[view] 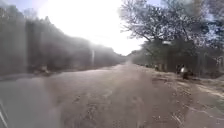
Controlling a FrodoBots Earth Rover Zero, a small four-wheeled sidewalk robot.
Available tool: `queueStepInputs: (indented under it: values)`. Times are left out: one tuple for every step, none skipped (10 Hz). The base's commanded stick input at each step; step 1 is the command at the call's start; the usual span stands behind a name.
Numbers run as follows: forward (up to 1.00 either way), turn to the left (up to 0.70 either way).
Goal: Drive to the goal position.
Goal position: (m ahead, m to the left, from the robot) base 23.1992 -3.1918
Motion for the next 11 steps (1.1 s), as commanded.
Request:
queueStepInputs:
  values:
    - [1.00, 0.00]
    - [1.00, 0.00]
    - [1.00, 0.00]
    - [1.00, 0.00]
    - [1.00, 0.00]
    - [1.00, 0.00]
    - [1.00, 0.00]
    - [1.00, 0.00]
    - [1.00, 0.00]
    - [1.00, 0.00]
    - [1.00, 0.00]
